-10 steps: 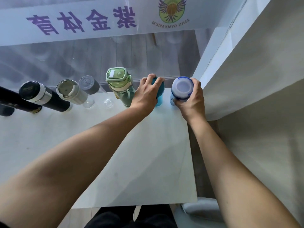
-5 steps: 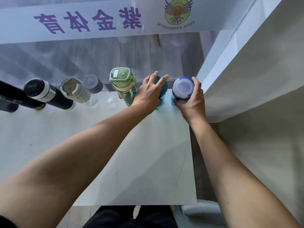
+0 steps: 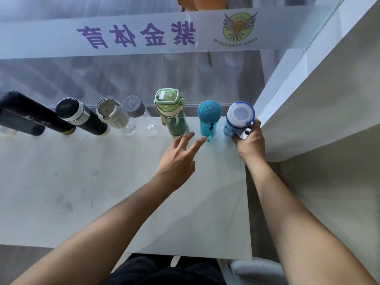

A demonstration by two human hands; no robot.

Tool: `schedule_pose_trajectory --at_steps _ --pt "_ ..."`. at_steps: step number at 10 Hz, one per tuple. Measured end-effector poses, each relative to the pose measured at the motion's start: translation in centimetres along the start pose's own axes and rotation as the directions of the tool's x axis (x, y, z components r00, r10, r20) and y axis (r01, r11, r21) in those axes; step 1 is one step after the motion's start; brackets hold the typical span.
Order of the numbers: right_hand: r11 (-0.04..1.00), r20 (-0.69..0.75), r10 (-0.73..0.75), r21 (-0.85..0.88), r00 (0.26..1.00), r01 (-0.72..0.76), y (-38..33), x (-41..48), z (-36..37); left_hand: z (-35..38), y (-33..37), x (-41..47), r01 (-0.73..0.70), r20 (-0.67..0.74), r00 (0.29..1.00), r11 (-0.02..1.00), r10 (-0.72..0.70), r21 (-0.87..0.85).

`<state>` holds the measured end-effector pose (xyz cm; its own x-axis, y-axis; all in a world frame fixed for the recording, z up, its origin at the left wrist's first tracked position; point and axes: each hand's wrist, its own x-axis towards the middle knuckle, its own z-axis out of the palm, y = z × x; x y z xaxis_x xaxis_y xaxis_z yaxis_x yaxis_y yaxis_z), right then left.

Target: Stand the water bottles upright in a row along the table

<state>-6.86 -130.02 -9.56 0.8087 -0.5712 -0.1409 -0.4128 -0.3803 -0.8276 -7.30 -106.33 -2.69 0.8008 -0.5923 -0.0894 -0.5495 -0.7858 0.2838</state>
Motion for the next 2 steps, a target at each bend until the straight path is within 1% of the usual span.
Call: schedule_pose_trajectory --at_steps 1,2 --pt "1.000 0.000 -0.023 0.000 1.000 0.023 0.30 0.13 0.12 0.44 -0.88 -1.47 0.012 0.051 0.999 1.000 -0.012 -0.001" --pt "1.000 -0.033 -0.001 0.013 0.999 0.002 -0.08 -0.55 0.23 0.20 -1.15 -1.77 0.047 0.039 0.998 0.999 -0.047 0.003"
